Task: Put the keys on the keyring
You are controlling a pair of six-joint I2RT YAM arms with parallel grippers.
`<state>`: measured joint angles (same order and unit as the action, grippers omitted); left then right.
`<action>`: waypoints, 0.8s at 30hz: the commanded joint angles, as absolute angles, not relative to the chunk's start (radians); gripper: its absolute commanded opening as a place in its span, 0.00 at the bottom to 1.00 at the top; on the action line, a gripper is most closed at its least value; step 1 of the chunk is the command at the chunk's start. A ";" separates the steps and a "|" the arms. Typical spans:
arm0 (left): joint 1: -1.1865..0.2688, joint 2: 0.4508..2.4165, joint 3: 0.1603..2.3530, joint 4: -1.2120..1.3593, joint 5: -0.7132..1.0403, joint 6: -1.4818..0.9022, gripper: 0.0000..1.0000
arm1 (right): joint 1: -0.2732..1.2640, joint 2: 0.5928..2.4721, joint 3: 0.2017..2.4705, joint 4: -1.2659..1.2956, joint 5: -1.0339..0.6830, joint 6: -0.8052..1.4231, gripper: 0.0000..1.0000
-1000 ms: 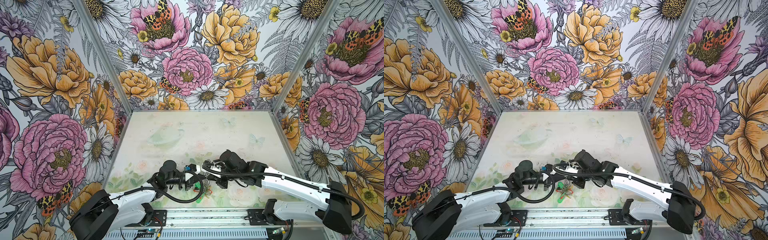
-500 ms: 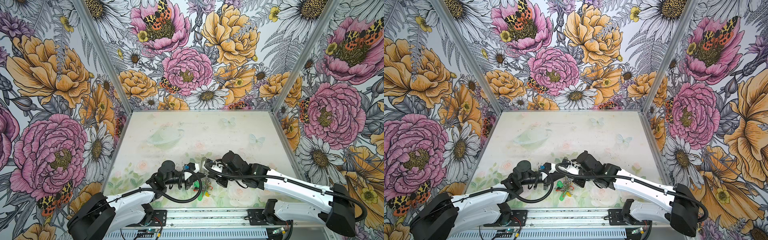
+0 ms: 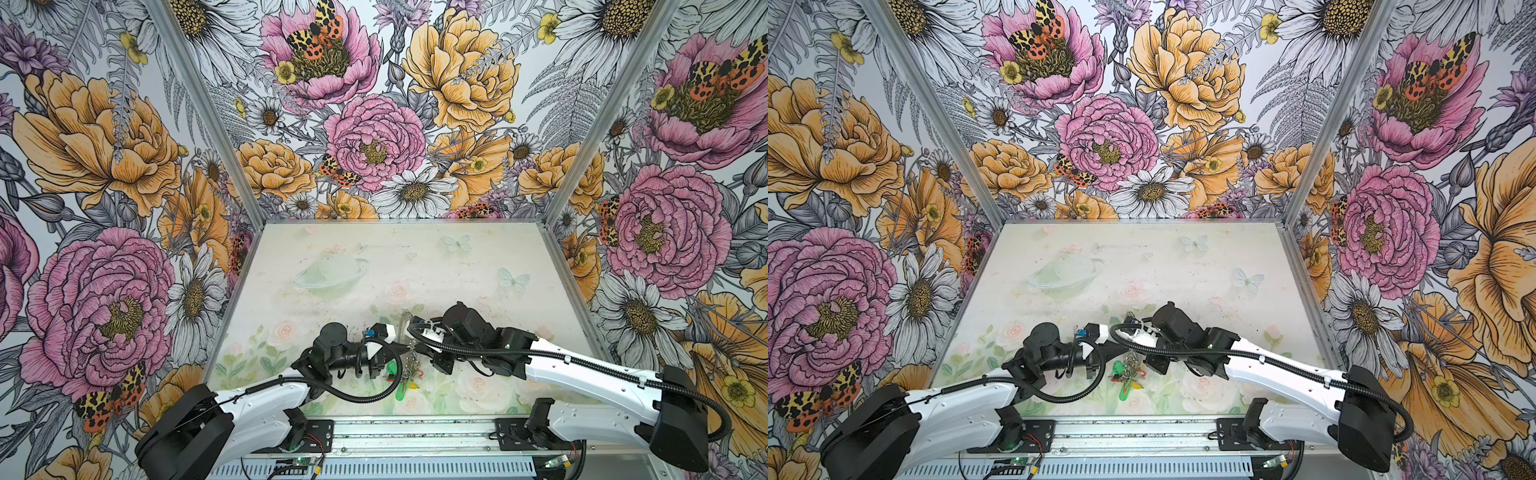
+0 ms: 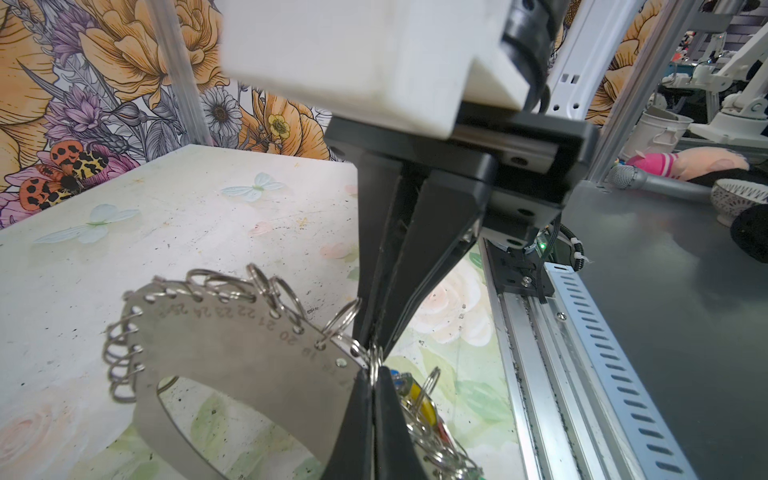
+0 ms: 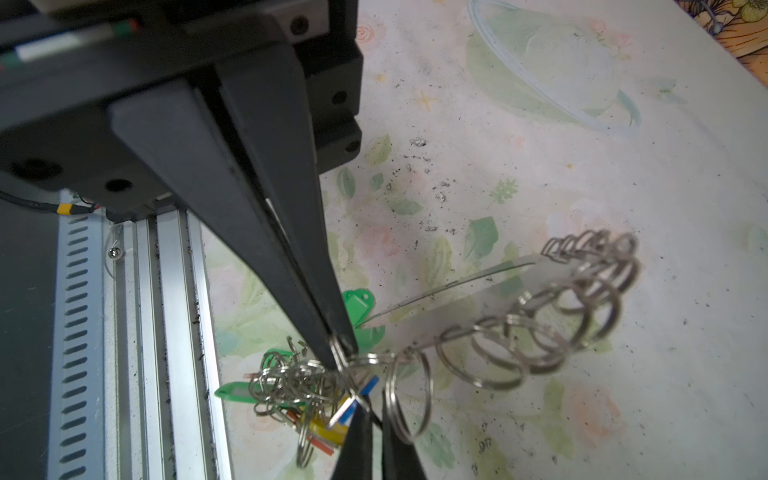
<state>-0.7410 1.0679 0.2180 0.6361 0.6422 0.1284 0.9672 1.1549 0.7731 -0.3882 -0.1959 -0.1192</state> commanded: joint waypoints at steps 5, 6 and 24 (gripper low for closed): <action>-0.760 1.074 0.218 0.810 0.618 0.077 0.00 | 0.961 1.193 0.766 -0.292 -0.242 -0.094 0.06; -0.766 1.075 0.218 0.819 0.611 0.075 0.00 | 0.961 1.193 0.763 -0.283 -0.244 -0.091 0.06; -0.794 1.108 0.230 0.932 0.638 0.004 0.00 | 0.952 1.160 0.699 -0.147 -0.157 -0.067 0.16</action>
